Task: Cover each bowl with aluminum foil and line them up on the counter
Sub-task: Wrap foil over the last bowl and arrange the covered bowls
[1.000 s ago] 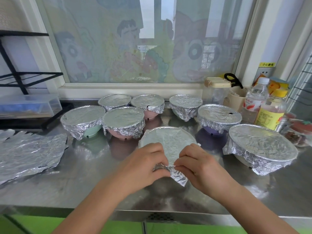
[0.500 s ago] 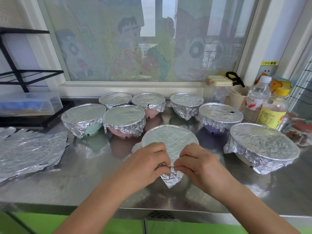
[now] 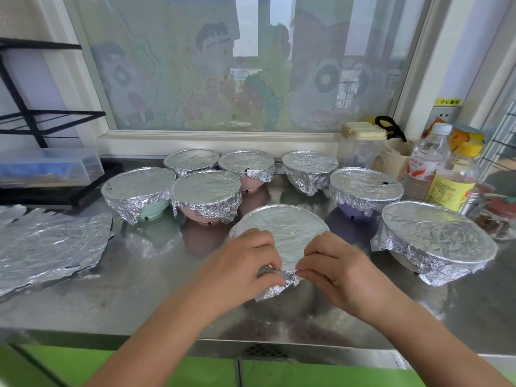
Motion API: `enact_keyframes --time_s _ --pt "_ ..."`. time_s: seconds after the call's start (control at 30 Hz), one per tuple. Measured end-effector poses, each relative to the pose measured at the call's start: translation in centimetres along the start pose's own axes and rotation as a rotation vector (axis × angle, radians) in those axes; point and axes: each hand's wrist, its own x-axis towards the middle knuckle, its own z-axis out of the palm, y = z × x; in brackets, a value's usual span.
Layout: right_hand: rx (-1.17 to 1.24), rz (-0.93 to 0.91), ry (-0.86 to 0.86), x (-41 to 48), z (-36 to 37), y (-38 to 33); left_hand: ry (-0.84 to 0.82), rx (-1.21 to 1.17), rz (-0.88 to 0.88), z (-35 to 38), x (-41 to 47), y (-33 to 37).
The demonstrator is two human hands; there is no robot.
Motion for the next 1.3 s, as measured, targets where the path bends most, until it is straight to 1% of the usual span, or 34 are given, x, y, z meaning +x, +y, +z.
enact_keyframes --time_s 0.1,0.4,0.63,0.8,1.03,1.17,1.23,1.3 --pt "-0.002 0.004 -0.003 0.1 0.1 -0.2 0.027 0.046 0.033 0.8 0.5 0.7" --pt "-0.018 0.008 0.023 -0.1 0.0 -0.2 0.004 0.021 -0.029 -0.5 0.0 -0.1" --pt "-0.056 -0.007 0.005 0.3 0.5 -0.7 0.057 0.068 -0.053 0.0 -0.1 0.4" --pt "-0.057 0.034 0.018 0.3 1.0 -1.0 0.027 0.042 -0.037 0.1 0.0 0.2" --pt "0.001 0.042 -0.001 0.0 -0.3 0.0 -0.073 -0.062 -0.007 -1.5 0.3 -1.5" --pt "-0.007 0.036 0.032 -0.1 0.3 0.0 -0.009 -0.083 -0.045 -1.0 -0.1 -1.0" --pt "-0.008 0.042 0.046 0.0 0.7 -0.2 0.047 -0.047 -0.021 -0.1 0.0 -0.1" --pt "-0.004 0.053 0.052 0.1 1.0 -0.6 0.062 -0.029 0.013 0.7 0.3 0.6"
